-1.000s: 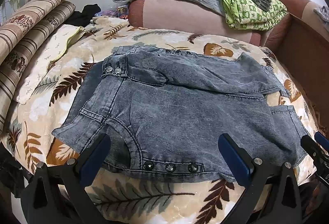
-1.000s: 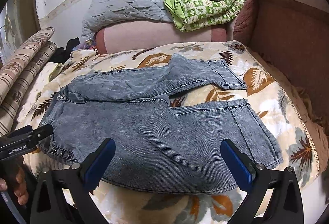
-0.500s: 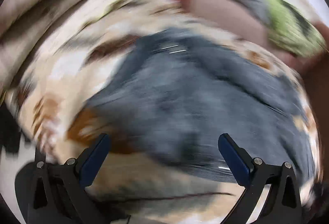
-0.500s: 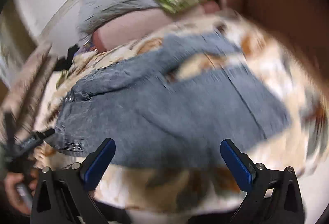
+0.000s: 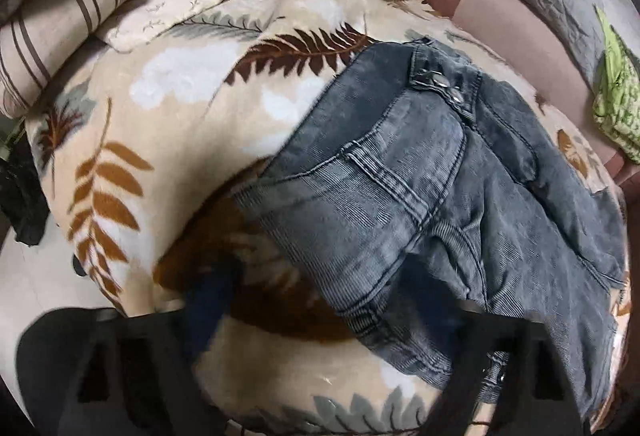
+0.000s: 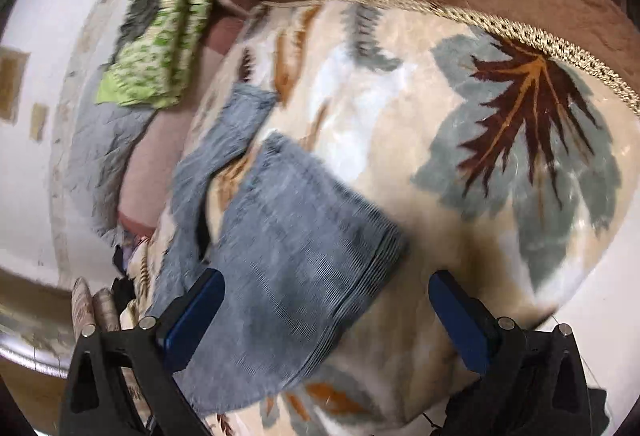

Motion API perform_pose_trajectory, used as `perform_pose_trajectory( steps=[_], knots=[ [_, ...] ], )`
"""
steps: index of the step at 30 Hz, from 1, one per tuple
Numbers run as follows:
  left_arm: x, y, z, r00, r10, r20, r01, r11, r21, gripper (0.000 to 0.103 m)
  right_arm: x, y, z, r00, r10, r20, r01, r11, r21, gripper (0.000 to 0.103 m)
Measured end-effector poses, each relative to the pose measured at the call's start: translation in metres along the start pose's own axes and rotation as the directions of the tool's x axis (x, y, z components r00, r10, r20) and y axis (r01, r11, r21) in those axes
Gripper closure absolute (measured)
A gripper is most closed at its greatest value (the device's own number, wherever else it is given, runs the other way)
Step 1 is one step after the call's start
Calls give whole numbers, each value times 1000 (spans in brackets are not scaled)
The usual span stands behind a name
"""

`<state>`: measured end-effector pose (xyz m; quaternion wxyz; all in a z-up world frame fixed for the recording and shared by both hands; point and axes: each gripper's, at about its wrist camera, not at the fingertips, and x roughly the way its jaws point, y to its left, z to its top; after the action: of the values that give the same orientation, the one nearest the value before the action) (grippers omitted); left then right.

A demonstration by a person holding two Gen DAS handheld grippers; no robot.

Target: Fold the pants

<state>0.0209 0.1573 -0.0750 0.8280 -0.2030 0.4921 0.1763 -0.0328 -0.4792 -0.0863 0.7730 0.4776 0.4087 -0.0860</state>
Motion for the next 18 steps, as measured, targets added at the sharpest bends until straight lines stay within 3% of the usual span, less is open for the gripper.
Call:
perform_pose_trajectory(
  steps=[1,2,3,4,5,6,9,13,16,17,18],
  knots=[
    [-1,-1,3,1000,-9,1,9,1000,1,50,2,1,3,1000,-1,4,1,1000,-3,2],
    [-2,-2,6,1000,-28,-2,28,1000,6,67,3,7,6,1000,-29,8,29,999,-37,11],
    [-2,-4,9,1000,-30,-7,30,999,10,76,4,10,8,999,-51,10,51,997,-62,31],
    [-4,-3,13,1000,-27,-4,27,1000,9,84,5,13,9,997,-75,11,75,994,-78,42],
    [-5,-4,15,1000,-26,-4,26,1000,8,93,6,14,11,995,-99,8,99,991,-88,64],
    [-7,-4,18,999,-32,4,32,999,9,96,8,14,14,995,-103,-4,102,990,-94,78],
    [-28,-1,21,996,-26,80,26,1000,1,98,5,21,18,993,-114,-9,111,983,-147,79],
    [-79,13,18,969,-16,246,23,999,-26,98,-34,50,11,991,-79,113,105,963,-247,80],
    [-71,21,3,974,12,226,-13,1000,1,95,-52,52,0,976,-112,185,164,941,-296,77],
    [-63,23,-1,978,29,207,-33,999,16,93,-43,40,-3,970,-177,169,222,929,-298,61],
    [-50,25,-7,985,48,165,-54,998,34,93,-31,28,-4,964,-240,117,265,919,-292,35]
  ],
)
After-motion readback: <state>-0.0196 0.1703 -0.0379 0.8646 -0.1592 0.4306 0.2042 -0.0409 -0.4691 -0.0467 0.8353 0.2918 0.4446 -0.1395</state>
